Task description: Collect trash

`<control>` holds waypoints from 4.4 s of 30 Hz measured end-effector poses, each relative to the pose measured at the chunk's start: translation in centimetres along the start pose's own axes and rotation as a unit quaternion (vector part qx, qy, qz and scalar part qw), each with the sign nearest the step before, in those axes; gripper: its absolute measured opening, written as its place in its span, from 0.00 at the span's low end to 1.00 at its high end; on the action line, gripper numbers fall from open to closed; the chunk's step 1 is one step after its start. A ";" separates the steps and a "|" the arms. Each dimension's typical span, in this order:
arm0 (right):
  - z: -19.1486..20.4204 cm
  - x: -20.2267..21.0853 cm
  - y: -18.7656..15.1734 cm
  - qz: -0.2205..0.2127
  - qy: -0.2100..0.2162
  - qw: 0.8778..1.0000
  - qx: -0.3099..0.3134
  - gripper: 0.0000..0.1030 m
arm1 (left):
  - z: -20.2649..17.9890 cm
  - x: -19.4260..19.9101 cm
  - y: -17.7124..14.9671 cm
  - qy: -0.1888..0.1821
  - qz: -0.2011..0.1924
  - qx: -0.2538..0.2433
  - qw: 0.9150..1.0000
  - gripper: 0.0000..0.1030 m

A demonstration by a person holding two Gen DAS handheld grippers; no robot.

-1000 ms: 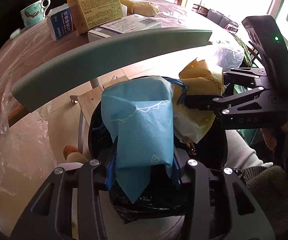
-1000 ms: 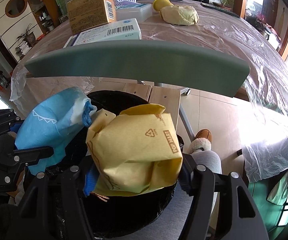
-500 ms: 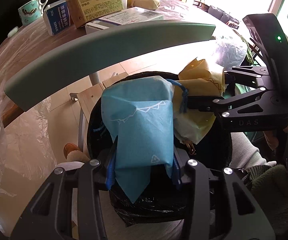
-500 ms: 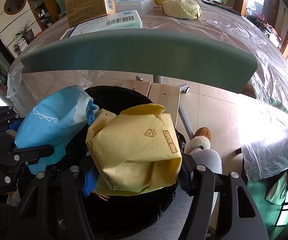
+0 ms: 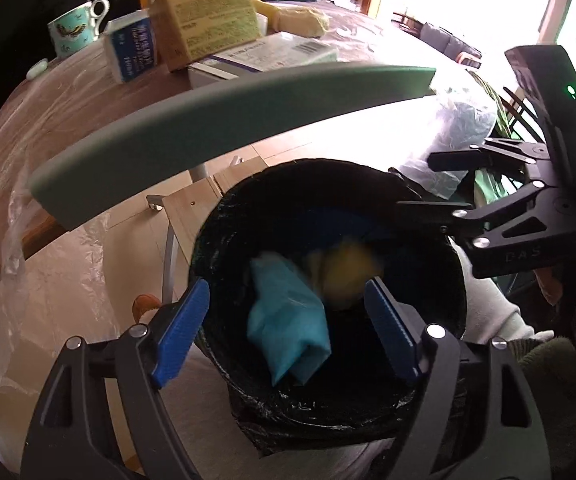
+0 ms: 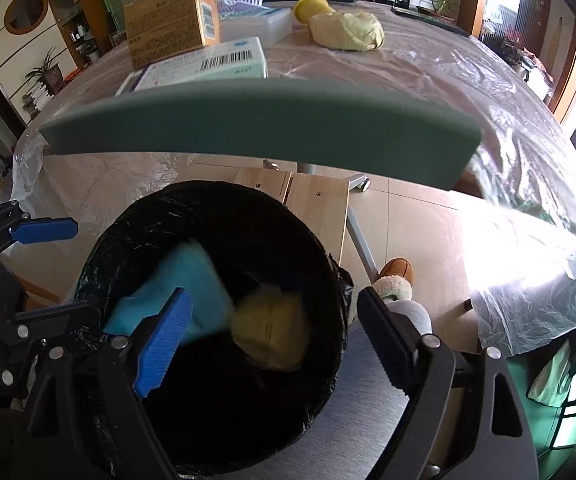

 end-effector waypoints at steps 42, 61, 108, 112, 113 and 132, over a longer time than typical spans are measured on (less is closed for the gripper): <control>-3.9 -1.3 18.1 -0.118 -0.061 0.991 0.008 0.91 | 6.4 0.9 15.0 0.054 -0.116 0.158 0.979 0.98; -4.0 -3.6 18.8 -0.068 -0.024 0.997 -0.020 0.75 | 7.6 -0.2 14.6 0.044 -0.106 0.161 0.980 0.70; -2.1 2.4 16.1 -0.124 0.030 0.991 -0.037 0.50 | 7.5 4.1 13.2 0.042 -0.139 0.142 0.979 0.69; -1.3 3.5 15.5 -0.130 0.035 0.991 -0.027 0.50 | 6.9 5.1 12.8 0.041 -0.145 0.135 0.979 0.69; -1.2 3.8 15.3 -0.131 0.035 0.990 -0.026 0.50 | 6.7 5.3 12.7 0.040 -0.146 0.133 0.980 0.69; 0.6 7.8 12.1 -0.147 0.059 0.987 0.001 0.50 | 3.3 8.6 10.8 0.024 -0.160 0.086 0.983 0.69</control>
Point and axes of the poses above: each gripper's, at about its wrist camera, not at the fingertips, and x roughly against the way its jaws point, z to its left, y to its top, the point moved 7 cm from there along -x, roughly the way its jaws point, and after that the axes turned 5 degrees about -x, right-handed, at the moved point
